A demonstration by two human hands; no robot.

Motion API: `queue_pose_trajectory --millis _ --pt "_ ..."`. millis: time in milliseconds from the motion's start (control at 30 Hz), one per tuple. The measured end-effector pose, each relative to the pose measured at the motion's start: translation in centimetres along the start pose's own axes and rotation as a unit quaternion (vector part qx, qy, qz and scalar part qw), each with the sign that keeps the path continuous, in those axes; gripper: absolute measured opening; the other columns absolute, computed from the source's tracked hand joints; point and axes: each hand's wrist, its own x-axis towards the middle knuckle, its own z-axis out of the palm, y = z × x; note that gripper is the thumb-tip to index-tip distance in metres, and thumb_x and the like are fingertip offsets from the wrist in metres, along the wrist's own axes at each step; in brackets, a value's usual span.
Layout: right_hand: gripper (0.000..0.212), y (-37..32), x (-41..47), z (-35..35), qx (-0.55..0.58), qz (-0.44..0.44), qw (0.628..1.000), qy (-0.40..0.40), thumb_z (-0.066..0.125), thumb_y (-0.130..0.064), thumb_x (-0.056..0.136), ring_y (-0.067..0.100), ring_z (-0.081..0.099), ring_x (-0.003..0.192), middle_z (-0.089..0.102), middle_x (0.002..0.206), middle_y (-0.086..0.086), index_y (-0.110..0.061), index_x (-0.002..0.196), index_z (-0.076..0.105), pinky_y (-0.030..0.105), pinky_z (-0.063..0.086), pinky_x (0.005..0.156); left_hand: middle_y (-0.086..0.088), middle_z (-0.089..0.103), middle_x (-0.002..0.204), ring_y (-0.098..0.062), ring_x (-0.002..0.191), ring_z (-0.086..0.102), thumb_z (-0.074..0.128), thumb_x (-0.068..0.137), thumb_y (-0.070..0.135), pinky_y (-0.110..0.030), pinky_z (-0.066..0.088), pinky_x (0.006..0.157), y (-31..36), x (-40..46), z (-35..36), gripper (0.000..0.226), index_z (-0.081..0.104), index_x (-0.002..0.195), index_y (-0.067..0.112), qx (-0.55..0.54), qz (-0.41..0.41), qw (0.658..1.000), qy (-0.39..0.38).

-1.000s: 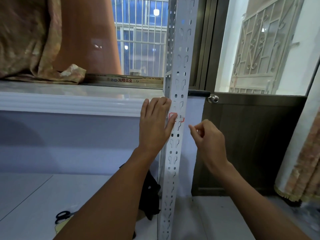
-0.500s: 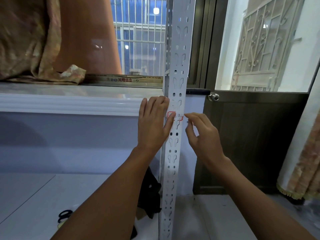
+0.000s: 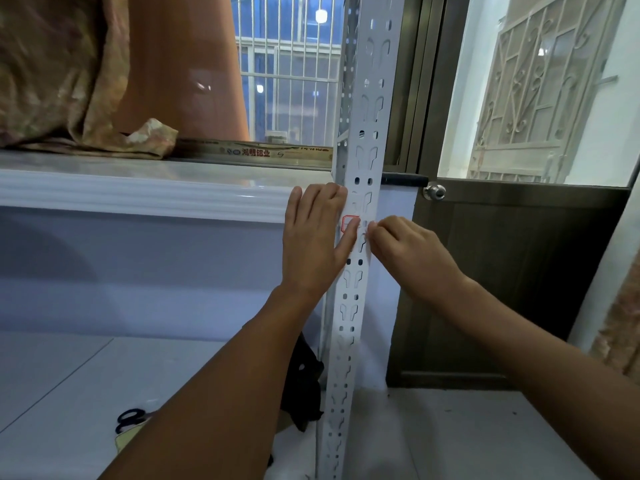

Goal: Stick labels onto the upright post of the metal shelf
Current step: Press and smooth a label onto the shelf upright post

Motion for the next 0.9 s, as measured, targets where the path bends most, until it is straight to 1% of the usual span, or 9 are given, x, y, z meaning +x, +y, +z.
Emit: queue_pose_trajectory --millis 133,233,367,433,533,600,700,800,900 --pt "0.029 0.6 0.8 -0.5 -0.033 -0.046 0.998 -0.015 0.081 -0.014 0.08 0.028 0.062 0.06 0.064 0.08 0.019 0.005 0.094 0.064 0.036 0.055 0.051 -0.006 0.06 0.132 -0.025 0.13 0.053 0.05 0.1 0.038 -0.045 0.024 0.125 0.1 0.0 0.1 0.04 0.056 0.129 0.011 0.005 -0.004 1.0 -0.001" --pt "0.026 0.5 1.1 -0.1 -0.034 -0.033 0.999 -0.024 0.08 -0.014 0.082 0.026 0.058 0.057 0.061 0.077 0.017 0.002 0.091 0.061 0.036 0.054 0.048 -0.006 0.06 0.132 -0.025 0.13 0.053 0.051 0.1 0.037 -0.046 0.023 0.125 0.2 0.0 -0.1 0.039 0.057 0.128 0.01 0.001 -0.008 1.0 0.0" --pt "0.029 -0.5 0.7 0.7 0.014 0.034 0.999 -0.013 0.082 -0.014 0.081 0.024 0.059 0.056 0.063 0.077 0.015 -0.002 0.09 0.057 0.037 0.056 0.05 -0.006 0.06 0.132 -0.025 0.13 0.053 0.048 0.1 0.038 -0.048 0.024 0.124 0.7 0.1 -0.5 0.04 0.058 0.128 0.011 -0.007 -0.022 1.0 -0.014" --pt "0.024 -1.1 0.7 1.0 0.052 0.088 0.995 -0.004 0.076 -0.015 0.088 0.024 0.061 0.059 0.065 0.08 0.014 -0.003 0.089 0.055 0.04 0.057 0.052 -0.006 0.061 0.132 -0.025 0.13 0.053 0.05 0.1 0.037 -0.049 0.025 0.124 0.6 0.1 -0.6 0.039 0.058 0.128 0.011 -0.009 -0.025 0.999 -0.018" --pt "0.021 -1.5 0.9 1.0 0.139 0.186 0.972 0.016 0.063 -0.018 0.098 0.025 0.062 0.059 0.067 0.082 0.011 -0.006 0.086 0.05 0.042 0.055 0.054 -0.005 0.061 0.131 -0.025 0.13 0.053 0.054 0.1 0.035 -0.047 0.025 0.124 0.6 0.2 -0.7 0.037 0.058 0.128 0.011 -0.011 -0.023 1.0 -0.016" --pt "0.023 -1.3 0.7 0.4 0.203 0.216 0.955 0.005 0.059 -0.023 0.1 0.023 0.066 0.064 0.07 0.088 0.01 -0.006 0.087 0.052 0.038 0.057 0.058 -0.005 0.061 0.131 -0.024 0.13 0.053 0.056 0.1 0.034 -0.046 0.023 0.125 0.6 0.2 -0.8 0.036 0.057 0.128 0.012 -0.017 -0.023 0.999 -0.015" --pt "0.021 -0.8 0.1 -0.4 0.227 0.189 0.955 -0.021 0.058 -0.025 0.1 0.021 0.069 0.072 0.071 0.094 0.009 -0.005 0.092 0.058 0.035 0.058 0.063 -0.006 0.061 0.131 -0.024 0.129 0.053 0.052 0.1 0.037 -0.044 0.021 0.125 0.7 0.2 -0.9 0.038 0.057 0.128 0.011 -0.021 -0.025 0.999 -0.013" --pt "0.017 -0.5 0.1 -0.5 0.184 0.138 0.973 -0.032 0.061 -0.022 0.099 0.023 0.068 0.07 0.07 0.092 0.011 -0.005 0.094 0.059 0.035 0.058 0.062 -0.006 0.061 0.131 -0.024 0.129 0.053 0.05 0.1 0.038 -0.044 0.021 0.125 0.8 0.2 -0.8 0.038 0.057 0.127 0.012 -0.025 -0.028 0.999 -0.013" --pt "0.02 -0.6 0.5 -0.3 0.114 0.088 0.988 -0.057 0.074 -0.015 0.09 0.025 0.067 0.065 0.069 0.088 0.013 -0.006 0.094 0.057 0.037 0.059 0.059 -0.005 0.061 0.13 -0.024 0.128 0.053 0.05 0.099 0.038 -0.045 0.022 0.125 0.8 0.2 -0.9 0.038 0.057 0.126 0.012 -0.026 -0.03 0.999 -0.014"
